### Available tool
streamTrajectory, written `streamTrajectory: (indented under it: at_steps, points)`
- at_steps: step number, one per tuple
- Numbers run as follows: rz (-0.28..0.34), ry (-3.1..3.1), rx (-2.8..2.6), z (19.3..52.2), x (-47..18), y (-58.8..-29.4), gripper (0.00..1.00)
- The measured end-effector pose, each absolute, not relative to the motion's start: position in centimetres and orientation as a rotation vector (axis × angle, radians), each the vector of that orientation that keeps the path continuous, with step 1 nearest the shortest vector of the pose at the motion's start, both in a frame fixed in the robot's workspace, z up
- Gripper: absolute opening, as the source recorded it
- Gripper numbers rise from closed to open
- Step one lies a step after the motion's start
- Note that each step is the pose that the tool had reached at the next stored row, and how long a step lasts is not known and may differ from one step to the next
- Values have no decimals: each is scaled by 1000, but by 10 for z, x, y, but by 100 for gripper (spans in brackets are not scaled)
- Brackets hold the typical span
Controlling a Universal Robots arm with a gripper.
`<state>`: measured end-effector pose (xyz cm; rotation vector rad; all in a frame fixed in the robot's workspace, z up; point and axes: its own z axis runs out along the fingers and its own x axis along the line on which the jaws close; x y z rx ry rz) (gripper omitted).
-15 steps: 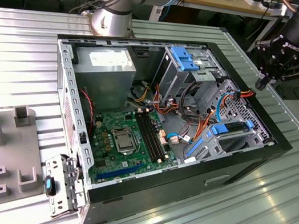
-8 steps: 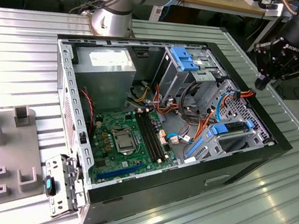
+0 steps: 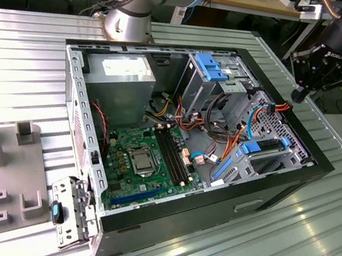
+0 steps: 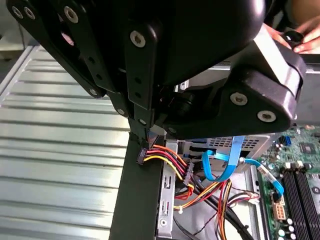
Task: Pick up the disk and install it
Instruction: 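Insert the first disk wire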
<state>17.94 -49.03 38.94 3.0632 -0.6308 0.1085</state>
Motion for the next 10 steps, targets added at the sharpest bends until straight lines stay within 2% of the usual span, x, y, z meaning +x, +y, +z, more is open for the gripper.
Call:
streamTrajectory:
  at_steps: [10]
  points:
    - [118, -299, 3116, 382, 179, -490, 11]
